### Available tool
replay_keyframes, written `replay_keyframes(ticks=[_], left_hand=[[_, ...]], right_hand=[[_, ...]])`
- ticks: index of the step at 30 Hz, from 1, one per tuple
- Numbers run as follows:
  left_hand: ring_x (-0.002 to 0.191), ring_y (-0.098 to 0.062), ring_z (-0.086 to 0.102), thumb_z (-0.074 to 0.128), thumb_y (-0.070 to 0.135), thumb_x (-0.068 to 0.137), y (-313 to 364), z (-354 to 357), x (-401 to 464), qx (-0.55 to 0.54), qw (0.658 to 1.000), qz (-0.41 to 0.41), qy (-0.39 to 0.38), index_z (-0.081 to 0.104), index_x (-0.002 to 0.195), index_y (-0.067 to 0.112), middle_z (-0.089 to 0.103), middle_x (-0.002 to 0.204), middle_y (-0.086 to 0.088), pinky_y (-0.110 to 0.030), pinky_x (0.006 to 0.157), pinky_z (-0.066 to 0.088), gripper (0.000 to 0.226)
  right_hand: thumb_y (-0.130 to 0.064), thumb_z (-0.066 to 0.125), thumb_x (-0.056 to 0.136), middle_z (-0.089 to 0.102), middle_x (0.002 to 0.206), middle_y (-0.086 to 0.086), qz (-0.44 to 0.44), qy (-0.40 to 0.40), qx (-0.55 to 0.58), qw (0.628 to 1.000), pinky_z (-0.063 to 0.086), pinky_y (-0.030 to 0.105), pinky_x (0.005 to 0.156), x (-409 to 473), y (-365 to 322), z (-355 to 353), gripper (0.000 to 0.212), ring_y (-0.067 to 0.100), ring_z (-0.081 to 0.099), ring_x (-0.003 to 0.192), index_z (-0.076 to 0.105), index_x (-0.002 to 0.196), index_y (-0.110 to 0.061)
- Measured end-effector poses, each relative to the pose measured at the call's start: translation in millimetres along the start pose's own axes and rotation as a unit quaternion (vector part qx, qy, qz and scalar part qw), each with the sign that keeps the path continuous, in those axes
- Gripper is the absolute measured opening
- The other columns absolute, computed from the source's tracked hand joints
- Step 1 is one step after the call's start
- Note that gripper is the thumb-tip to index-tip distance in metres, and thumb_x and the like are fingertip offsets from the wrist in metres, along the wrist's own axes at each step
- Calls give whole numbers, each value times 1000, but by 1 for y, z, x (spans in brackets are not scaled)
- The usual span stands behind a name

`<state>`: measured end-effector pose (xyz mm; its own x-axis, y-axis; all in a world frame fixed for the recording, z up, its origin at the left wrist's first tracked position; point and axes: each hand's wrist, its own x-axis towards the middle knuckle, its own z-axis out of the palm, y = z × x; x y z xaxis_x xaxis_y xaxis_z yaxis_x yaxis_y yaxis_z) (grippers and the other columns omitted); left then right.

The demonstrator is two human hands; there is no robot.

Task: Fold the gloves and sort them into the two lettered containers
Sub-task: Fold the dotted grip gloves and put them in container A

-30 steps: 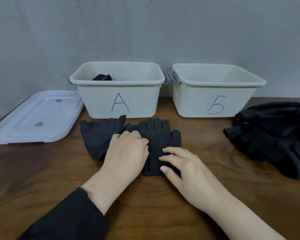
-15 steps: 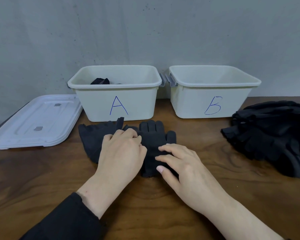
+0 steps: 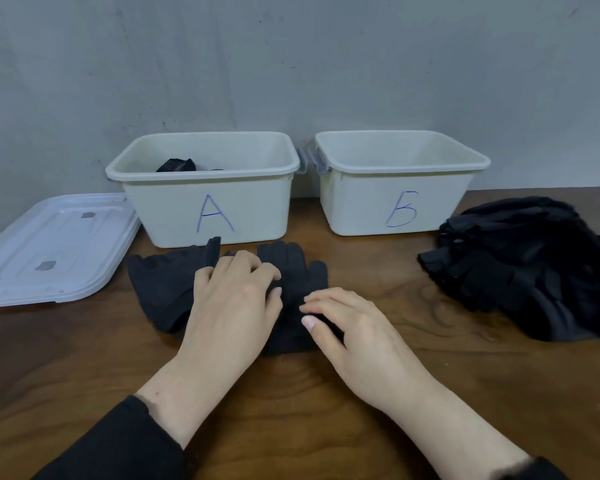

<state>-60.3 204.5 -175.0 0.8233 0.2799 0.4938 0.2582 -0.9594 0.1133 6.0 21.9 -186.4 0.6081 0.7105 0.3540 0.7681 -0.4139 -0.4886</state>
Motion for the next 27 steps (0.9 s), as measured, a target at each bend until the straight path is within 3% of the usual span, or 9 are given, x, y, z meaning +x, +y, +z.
replay_keyframes(ticks=[4,6,9,15,19,27], left_hand=[[97,-16,56,58,21,94,34,-2,-2,-100,993,45,48,67,110,21,62,106,6,-35,85,42,18],[98,-14,58,57,22,94,55,1,-4,-130,989,56,35,69,111,21,64,108,6,-34,87,45,21],[101,-9,59,54,27,95,85,10,-1,-160,985,64,-6,68,115,26,65,112,9,-31,89,46,24],[104,-6,55,45,33,101,132,38,17,-213,972,79,-58,61,123,31,57,119,15,-27,93,46,28],[97,-4,56,41,35,103,154,53,31,-257,959,60,-103,57,126,30,53,120,16,-27,83,51,29],[99,-3,57,40,36,103,155,61,44,-298,945,74,-113,57,125,31,53,116,18,-30,82,53,29]], right_hand=[[-33,48,105,65,104,-18,35,94,32,994,50,22,90,-4,18,-16,26,2,60,102,71,109,-23],[-28,50,104,63,93,-17,60,130,21,989,47,15,80,-9,31,-29,22,4,59,92,71,101,-21],[-26,55,103,59,85,-16,88,166,-5,982,44,15,73,-21,49,-49,18,6,57,83,69,93,-21],[-20,59,100,62,93,-15,96,213,-63,970,51,27,80,-47,82,-76,11,8,59,90,69,101,-19],[-18,62,98,63,104,-13,93,232,-116,961,51,32,86,-53,96,-95,11,8,58,100,70,106,-18],[-21,64,96,63,118,-3,113,237,-231,937,46,47,95,-26,126,-173,19,22,54,112,67,115,-18]])
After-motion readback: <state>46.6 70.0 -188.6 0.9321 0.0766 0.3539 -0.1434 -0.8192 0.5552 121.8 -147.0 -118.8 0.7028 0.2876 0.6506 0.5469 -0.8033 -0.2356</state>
